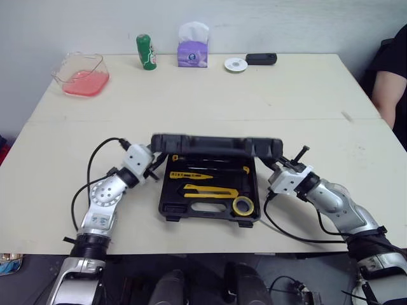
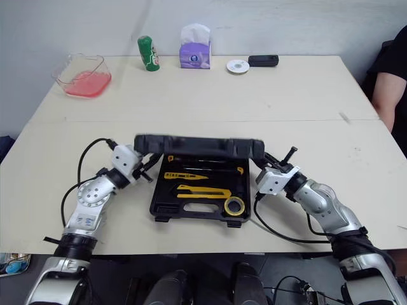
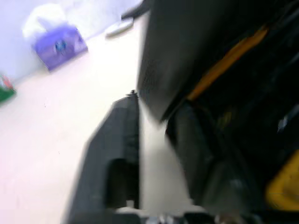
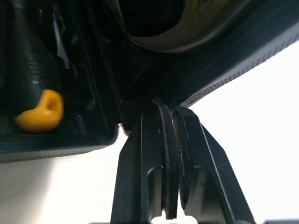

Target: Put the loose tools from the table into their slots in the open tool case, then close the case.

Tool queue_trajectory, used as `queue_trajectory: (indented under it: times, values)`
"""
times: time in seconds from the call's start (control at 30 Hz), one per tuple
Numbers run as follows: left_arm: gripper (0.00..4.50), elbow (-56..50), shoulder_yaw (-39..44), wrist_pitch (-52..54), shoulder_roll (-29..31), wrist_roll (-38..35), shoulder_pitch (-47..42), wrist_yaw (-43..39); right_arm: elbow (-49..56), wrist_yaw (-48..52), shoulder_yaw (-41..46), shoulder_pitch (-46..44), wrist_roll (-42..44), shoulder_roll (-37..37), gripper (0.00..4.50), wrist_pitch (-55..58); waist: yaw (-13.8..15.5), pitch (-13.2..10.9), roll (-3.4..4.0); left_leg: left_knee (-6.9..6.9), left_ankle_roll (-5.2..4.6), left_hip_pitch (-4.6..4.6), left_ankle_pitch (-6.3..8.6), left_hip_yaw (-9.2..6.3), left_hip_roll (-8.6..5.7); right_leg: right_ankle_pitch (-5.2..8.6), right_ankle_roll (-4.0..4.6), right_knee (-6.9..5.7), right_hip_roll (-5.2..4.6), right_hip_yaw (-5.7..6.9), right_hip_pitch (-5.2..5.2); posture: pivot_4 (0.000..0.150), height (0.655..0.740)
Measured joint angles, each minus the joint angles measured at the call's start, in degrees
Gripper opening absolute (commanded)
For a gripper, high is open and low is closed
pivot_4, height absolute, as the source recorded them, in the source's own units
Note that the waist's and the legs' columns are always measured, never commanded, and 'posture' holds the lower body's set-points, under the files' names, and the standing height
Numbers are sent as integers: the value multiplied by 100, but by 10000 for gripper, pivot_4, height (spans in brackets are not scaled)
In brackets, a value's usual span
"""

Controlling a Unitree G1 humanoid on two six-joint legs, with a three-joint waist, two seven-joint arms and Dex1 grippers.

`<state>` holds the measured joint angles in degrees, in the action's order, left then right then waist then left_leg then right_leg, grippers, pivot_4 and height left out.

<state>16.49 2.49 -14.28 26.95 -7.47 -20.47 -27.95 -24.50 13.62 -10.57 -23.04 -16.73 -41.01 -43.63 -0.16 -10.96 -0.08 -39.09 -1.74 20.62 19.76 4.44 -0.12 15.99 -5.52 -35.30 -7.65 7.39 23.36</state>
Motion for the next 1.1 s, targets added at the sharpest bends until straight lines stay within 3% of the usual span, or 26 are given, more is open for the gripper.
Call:
queue_trajectory:
  times: [0.1, 0.13, 0.33, 0.47, 0.57, 0.63, 0.73, 0.93, 1.1]
  values:
    - [41639, -234, 320, 420, 327, -320, 338, -288, -79, 606, 52, 353, 367, -366, 26904, 147, 31, 0, 0, -3, -8, 16, 4, -26, -4, 0, 0, 21, -8, -12, -6, 1500, 7400]
    - [42335, -341, 435, 586, 415, -422, 493, -374, -34, 839, 98, 532, 582, -474, 32203, 203, 23, 0, 0, -3, -10, 21, 6, -32, -4, 0, 0, 26, -13, -13, -6, 1500, 7400]
    - [42335, -1169, 1087, 1526, 751, -981, 1479, -597, 864, 2445, 742, 1768, 2488, -1087, 32203, 1186, 26, 0, 0, -13, -9, 31, 7, -68, 4, -4, 3, 42, -15, 10, -28, 1500, 7400]
    - [42335, -1721, 1259, 1942, 780, -1257, 1622, -675, 1208, 3042, 1220, 2194, 3361, -1119, 32203, 2232, 69, -3, 5, -8, -9, -31, 33, -76, 8, -4, 5, 82, -26, 11, -94, 1500, 7400]
    - [42335, -2030, 1258, 2153, 780, -1357, 1612, -732, 1485, 3294, 1567, 2196, 3775, -1123, 24164, 2888, 83, -5, 10, -8, -1, -32, 43, -68, 14, -2, 9, 77, -25, 10, -86, 1500, 7400]
    - [42335, -2079, 1200, 2260, 787, -1398, 1525, -839, 1786, 3476, 1675, 2206, 3985, -1125, 13907, 3313, 84, -6, 11, -6, 1, -30, 44, -66, 23, -1, 9, 71, -12, 12, -87, 1500, 7400]
    - [29112, -2105, 1110, 2431, 788, -1457, 1355, -974, 2182, 3684, 1685, 2231, 4035, -1114, 0, 3741, 102, -6, 11, -6, 2, -30, 44, -60, 24, -1, 10, 72, -4, 12, -87, 1500, 7400]
    - [1146, -2005, 779, 2638, 798, -1398, 930, -1211, 2559, 3659, 1512, 1909, 3854, -798, 0, 4359, 146, -6, 11, -8, 2, -31, 44, -56, 23, -1, 9, 69, 0, 9, -86, 1500, 7400]
    - [509, -1899, 508, 2702, 719, -1296, 721, -1316, 2674, 3589, 1325, 1678, 3606, -661, 0, 4714, 150, -6, 11, -8, 1, -27, 44, -55, 19, -2, 9, 73, 6, 12, -84, 1500, 7400]
